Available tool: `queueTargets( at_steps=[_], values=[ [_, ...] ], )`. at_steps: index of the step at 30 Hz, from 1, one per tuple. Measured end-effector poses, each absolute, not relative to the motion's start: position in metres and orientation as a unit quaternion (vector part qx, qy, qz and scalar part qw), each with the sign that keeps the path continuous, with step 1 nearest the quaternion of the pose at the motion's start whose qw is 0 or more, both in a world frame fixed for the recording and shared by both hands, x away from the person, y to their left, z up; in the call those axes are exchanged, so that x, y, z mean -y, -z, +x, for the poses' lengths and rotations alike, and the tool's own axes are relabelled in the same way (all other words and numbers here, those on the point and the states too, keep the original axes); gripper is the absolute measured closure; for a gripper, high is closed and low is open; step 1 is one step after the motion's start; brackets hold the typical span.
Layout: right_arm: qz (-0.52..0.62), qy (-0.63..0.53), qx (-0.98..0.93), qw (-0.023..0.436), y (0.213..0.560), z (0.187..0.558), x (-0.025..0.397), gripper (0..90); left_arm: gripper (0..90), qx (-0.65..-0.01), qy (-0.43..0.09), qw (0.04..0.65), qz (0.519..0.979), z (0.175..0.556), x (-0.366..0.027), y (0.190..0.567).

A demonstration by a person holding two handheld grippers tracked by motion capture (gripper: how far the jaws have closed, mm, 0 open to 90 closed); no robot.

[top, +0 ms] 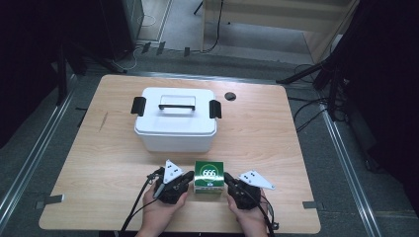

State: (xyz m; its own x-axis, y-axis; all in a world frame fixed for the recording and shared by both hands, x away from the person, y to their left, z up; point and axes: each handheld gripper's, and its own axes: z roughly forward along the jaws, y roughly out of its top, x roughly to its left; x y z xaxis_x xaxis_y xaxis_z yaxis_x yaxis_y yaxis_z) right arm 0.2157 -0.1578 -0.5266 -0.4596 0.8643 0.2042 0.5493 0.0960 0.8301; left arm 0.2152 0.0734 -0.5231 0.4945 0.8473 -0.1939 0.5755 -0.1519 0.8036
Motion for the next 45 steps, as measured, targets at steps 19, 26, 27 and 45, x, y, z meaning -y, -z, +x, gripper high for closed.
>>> queueTargets(
  at_steps=[19, 26, 27, 45],
  values=[
    [0.504, -0.451, -0.712, 0.188, 0.526, 0.213, 0.201, 90.0, 90.0, -0.464, -0.138, 0.45, 0.75, 0.216, -0.034, 0.524],
    [0.506, -0.449, -0.712, 0.188, 0.525, 0.211, 0.21, 90.0, 90.0, -0.453, -0.137, 0.451, 0.756, 0.216, -0.027, 0.525],
    [0.506, -0.449, -0.713, 0.187, 0.525, 0.211, 0.211, 90.0, 90.0, -0.449, -0.14, 0.45, 0.759, 0.217, -0.028, 0.525],
    [0.467, -0.462, -0.705, 0.267, 0.512, 0.208, 0.261, 18.2, 4.7, -0.489, -0.232, 0.453, 0.708, 0.205, -0.126, 0.529]
  ],
)
